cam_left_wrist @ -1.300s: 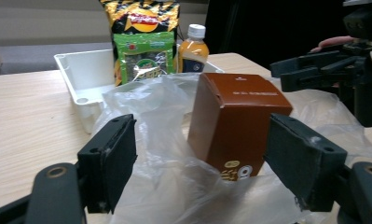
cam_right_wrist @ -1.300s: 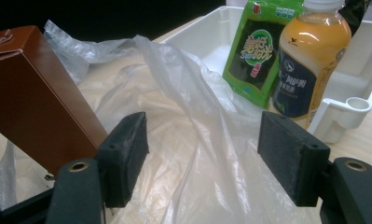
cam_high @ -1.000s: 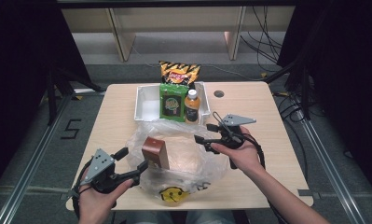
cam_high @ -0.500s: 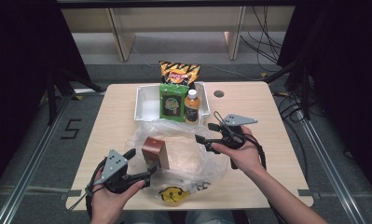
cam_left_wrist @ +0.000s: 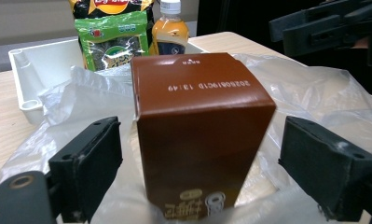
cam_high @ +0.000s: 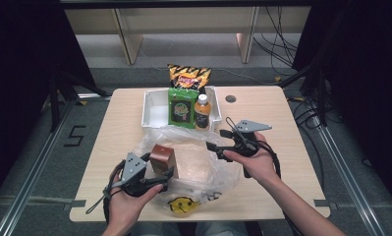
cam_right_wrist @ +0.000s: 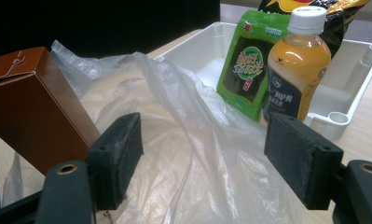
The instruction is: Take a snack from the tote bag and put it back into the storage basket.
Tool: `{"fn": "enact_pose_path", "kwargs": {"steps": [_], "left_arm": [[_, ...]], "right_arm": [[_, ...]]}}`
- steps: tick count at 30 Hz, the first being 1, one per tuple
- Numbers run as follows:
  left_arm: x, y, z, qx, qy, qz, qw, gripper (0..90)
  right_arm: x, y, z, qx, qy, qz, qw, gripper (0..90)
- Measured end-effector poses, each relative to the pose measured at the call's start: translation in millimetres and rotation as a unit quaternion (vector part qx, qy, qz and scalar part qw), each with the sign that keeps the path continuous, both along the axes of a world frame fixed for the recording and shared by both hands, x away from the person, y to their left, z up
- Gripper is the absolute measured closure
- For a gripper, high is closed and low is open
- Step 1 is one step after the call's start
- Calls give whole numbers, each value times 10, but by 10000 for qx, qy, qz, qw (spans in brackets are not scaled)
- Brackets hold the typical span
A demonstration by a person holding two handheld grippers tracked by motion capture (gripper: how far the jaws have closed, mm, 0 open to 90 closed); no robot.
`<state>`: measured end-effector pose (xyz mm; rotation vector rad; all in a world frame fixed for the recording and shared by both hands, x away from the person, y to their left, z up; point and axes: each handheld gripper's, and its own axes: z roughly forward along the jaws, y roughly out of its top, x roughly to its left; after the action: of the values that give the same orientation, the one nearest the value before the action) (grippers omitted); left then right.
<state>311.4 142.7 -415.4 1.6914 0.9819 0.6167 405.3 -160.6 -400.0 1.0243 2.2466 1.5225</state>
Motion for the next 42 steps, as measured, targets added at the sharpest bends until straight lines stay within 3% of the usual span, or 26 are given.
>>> {"fn": "enact_pose_path", "kwargs": {"steps": [3, 4, 8, 12, 16, 18, 20, 22, 24, 25, 29, 32, 37, 39, 42], "left_arm": [[63, -39, -19, 39, -65, 55, 10000, 125], [72, -49, -22, 45, -37, 112, 9999, 126], [109, -88, -35, 67, -77, 181, 9998, 131], [139, -117, -76, 83, -62, 242, 9997, 137], [143, -127, -116, 78, -39, 274, 9996, 145], [148, -127, -137, 58, -49, 294, 9995, 153], [156, -120, -155, 65, -48, 292, 9995, 162], [145, -107, -171, 57, -57, 318, 9995, 217], [141, -105, -172, 27, -113, 296, 9995, 288], [124, -108, -163, 30, -210, 324, 9993, 314], [107, -105, -161, -2, -230, 364, 9991, 361], [98, -107, -157, -35, -254, 366, 9990, 367], [79, -110, -43, -160, -363, 320, 9987, 369], [77, -110, -12, -192, -371, 331, 9986, 368], [86, -112, 59, -261, -419, 334, 9982, 369]], "right_arm": [[5, 9, -27, -20, -97, -5, 10000, 282], [2, 13, -23, 19, 31, 49, 10000, 282], [7, 3, -28, -31, 13, 100, 9999, 282], [13, -7, -25, -25, -24, -22, 10000, 283], [37, -23, -36, -45, -102, 129, 9999, 283], [33, -15, -38, 6, -39, 42, 10000, 283], [36, -35, -35, -120, -140, -2, 9998, 283], [15, -11, -47, -2, -12, -41, 10000, 283], [18, -14, -47, -13, -40, -30, 10000, 283], [25, -22, -45, -52, -82, -35, 9999, 284], [35, -38, -51, -47, -18, 109, 9999, 284], [14, -31, -37, 2, 95, -27, 10000, 285], [47, -47, -32, -70, -55, 126, 9999, 285], [19, -27, -36, 57, 75, -7, 10000, 285], [19, -31, -41, 10, 92, 48, 9999, 284]]}}
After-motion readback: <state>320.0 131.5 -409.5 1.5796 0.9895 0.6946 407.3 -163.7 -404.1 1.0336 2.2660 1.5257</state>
